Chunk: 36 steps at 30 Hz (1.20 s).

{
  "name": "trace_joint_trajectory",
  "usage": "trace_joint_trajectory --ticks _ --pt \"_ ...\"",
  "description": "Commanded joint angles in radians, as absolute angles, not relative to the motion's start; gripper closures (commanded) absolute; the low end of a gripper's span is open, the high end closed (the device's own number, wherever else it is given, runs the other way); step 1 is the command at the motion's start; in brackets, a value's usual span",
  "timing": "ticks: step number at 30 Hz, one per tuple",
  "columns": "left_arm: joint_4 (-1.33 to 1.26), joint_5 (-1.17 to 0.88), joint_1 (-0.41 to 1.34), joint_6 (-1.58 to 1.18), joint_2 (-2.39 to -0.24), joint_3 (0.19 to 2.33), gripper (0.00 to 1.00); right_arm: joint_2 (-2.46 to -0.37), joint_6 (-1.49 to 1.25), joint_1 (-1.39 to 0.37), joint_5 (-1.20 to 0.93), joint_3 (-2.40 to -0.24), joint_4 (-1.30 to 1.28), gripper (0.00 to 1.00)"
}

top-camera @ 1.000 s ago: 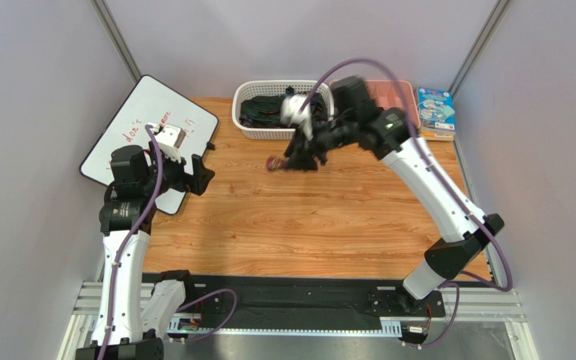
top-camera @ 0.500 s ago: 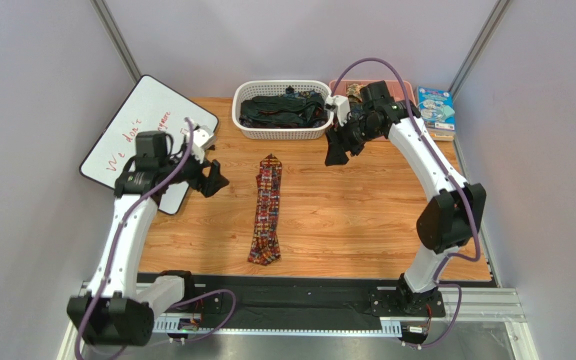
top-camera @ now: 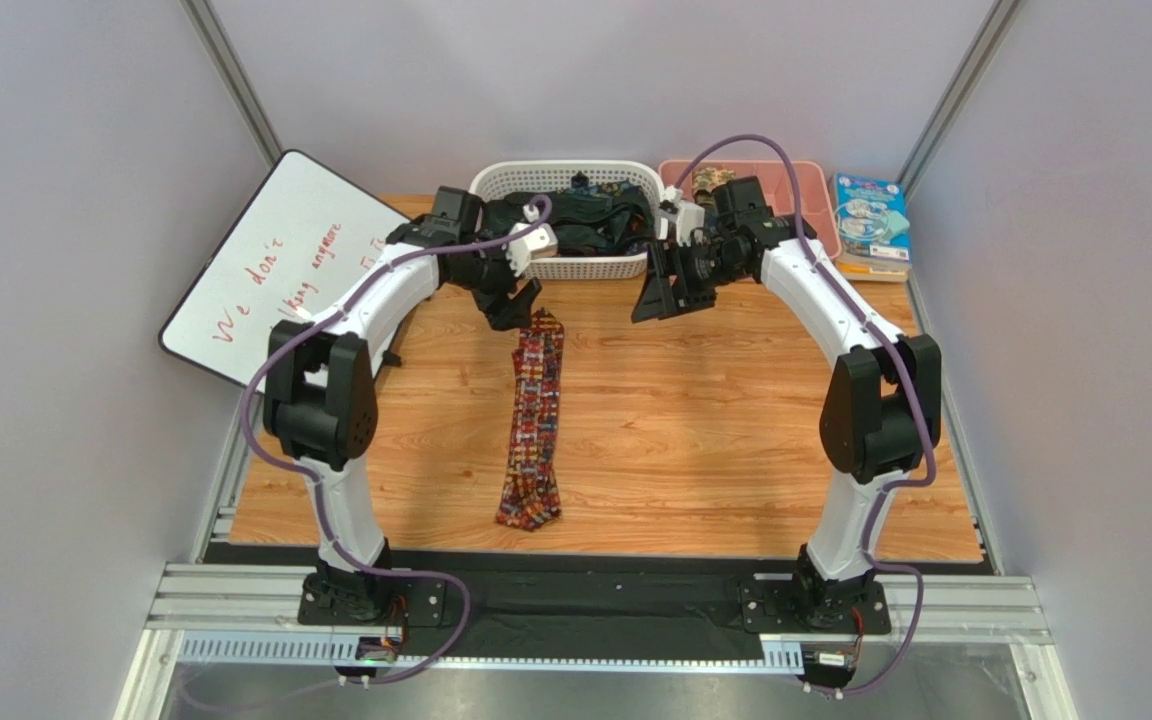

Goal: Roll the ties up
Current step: Flatten out the tie at the center of the board.

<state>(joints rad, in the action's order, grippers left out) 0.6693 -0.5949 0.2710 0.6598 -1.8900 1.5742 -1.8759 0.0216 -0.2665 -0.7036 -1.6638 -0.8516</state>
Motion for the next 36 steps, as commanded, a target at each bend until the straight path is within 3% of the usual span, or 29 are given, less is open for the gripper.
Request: trace_joint_trajectory --ticks 1,26,29,30,34,35,36 --pt "0.727 -0.577 0.296 0.799 -1.962 1.657 0.20 -1.824 -0.020 -0.224 -0.739 -1.635 -0.804 0.33" --pt "0.807 -0.572 0.350 1.068 -2.157 1.749 0.23 -1.776 0.032 -0.071 -0.787 -1.586 -0.857 0.32" --pt "0.807 -0.578 0.353 1.080 -2.154 1.746 0.41 -1.766 0.034 -0.061 -0.787 -1.575 -0.859 0.32" --pt "0.807 -0.583 0.353 1.077 -2.146 1.744 0.52 -1.764 0.035 -0.058 -0.788 -1.572 -0.859 0.32" --pt "0.807 -0.612 0.354 1.023 -2.089 1.758 0.80 -1.740 0.041 -0.038 -0.792 -1.559 -0.868 0.33" --pt "0.810 -0.614 0.356 1.005 -2.073 1.762 0.95 -1.733 0.043 -0.035 -0.792 -1.555 -0.868 0.33" --pt "0.816 -0.604 0.359 0.953 -2.030 1.769 0.99 -1.724 0.046 -0.031 -0.788 -1.548 -0.868 0.33"
